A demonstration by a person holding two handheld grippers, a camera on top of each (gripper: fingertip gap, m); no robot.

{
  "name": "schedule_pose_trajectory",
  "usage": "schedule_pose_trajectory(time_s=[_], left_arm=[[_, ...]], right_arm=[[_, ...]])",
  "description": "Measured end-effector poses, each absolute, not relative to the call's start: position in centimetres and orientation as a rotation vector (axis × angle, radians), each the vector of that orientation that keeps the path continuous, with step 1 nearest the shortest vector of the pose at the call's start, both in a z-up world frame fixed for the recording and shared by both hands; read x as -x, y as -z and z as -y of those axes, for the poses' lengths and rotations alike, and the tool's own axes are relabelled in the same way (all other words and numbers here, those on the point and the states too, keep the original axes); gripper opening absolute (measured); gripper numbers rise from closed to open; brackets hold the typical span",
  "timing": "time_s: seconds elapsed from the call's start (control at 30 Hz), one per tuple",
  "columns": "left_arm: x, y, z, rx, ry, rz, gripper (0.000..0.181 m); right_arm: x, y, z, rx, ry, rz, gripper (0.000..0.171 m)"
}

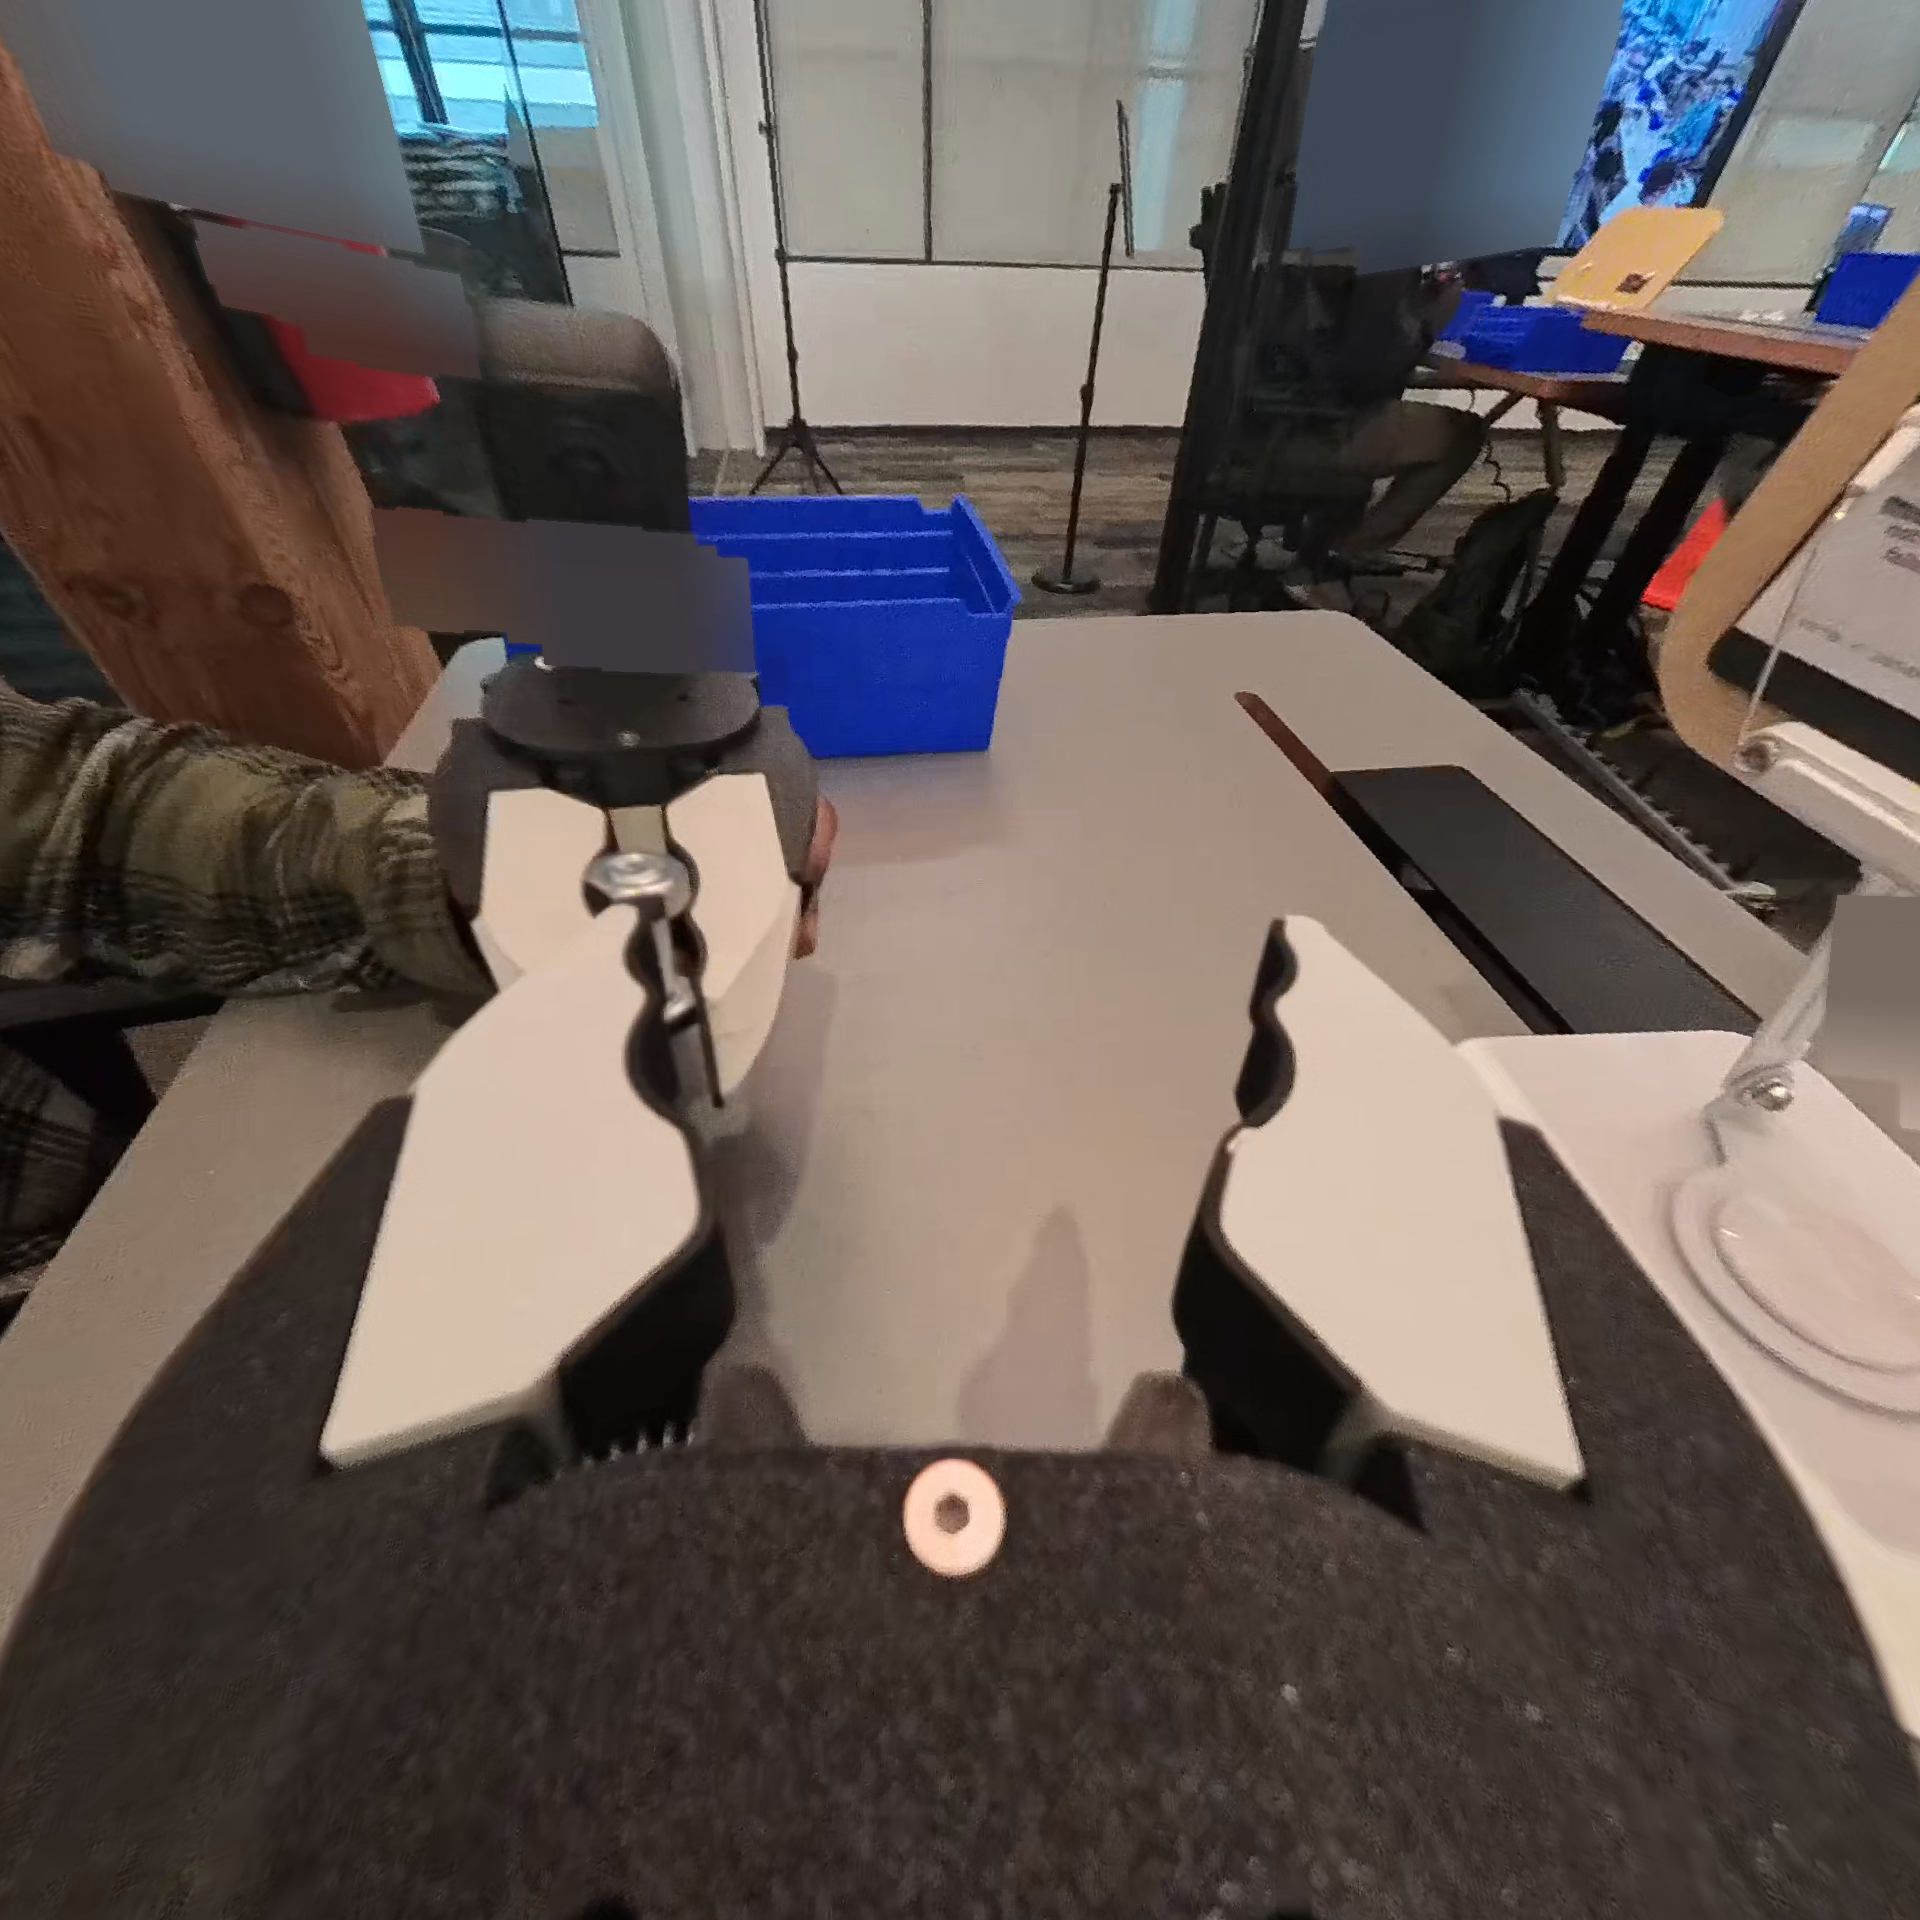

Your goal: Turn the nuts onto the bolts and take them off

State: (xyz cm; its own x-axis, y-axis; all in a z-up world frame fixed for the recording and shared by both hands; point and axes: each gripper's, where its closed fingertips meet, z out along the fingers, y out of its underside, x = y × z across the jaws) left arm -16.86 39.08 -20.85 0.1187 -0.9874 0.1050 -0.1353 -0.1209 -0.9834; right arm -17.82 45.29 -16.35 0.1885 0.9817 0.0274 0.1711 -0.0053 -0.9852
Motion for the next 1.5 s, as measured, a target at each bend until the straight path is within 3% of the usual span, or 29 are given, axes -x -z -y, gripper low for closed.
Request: schedule_pose_trajectory(time_s=[1.5], left_arm=[[16.6,22.1,-39.5,1.509,1.052,-1.211,0.019]], right_arm=[[18.8,17.7,-44.8,1.473,-0.858,1.285,0.11]])
